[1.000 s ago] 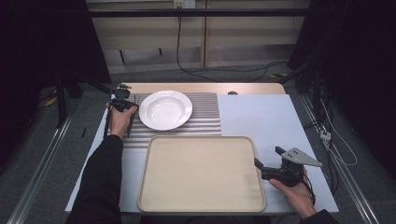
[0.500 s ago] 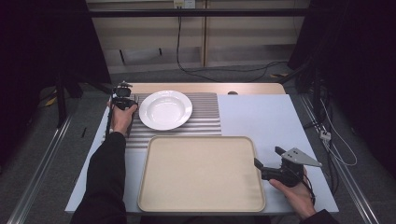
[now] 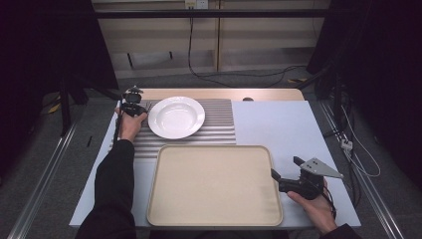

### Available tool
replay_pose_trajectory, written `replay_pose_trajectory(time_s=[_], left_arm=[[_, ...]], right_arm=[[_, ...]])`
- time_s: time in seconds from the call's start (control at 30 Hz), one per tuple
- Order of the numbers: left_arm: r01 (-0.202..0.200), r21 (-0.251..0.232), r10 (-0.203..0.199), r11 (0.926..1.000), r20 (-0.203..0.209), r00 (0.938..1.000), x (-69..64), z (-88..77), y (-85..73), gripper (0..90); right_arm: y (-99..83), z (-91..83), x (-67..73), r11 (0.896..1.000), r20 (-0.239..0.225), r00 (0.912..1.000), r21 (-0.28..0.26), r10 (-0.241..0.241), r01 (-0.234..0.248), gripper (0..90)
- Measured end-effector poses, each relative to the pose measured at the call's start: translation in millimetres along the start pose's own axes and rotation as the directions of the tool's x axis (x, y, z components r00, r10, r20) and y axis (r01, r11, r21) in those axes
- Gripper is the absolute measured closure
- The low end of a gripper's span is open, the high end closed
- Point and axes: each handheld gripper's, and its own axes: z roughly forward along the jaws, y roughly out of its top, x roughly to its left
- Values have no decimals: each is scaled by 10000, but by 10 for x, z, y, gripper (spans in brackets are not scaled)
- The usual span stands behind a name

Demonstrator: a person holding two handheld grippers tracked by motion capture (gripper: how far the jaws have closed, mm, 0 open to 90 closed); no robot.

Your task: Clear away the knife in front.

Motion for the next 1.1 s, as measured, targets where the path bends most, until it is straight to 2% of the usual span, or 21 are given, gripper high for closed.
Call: replay_pose_trajectory(time_s=[0.13,0.27,0.6,0.77,1.1], left_arm=[[58,40,-58,10000,185,9998,22,-15,-13,798],[93,-51,-92,9999,146,9999,16,-18,-24,798],[177,138,-183,9997,434,9989,36,-53,-42,798],[35,130,-41,9999,517,9987,30,-89,-35,798],[3,48,-7,10000,679,9977,63,-202,-29,798]], right_arm=[[1,1,4,10000,-8,10000,13,10,-10,70],[2,0,5,10000,11,10000,7,-3,3,70],[5,7,3,10000,9,10000,17,27,-27,68],[5,6,6,10000,10,10000,16,32,-32,68],[6,10,11,10000,-2,10000,29,37,-37,68]])
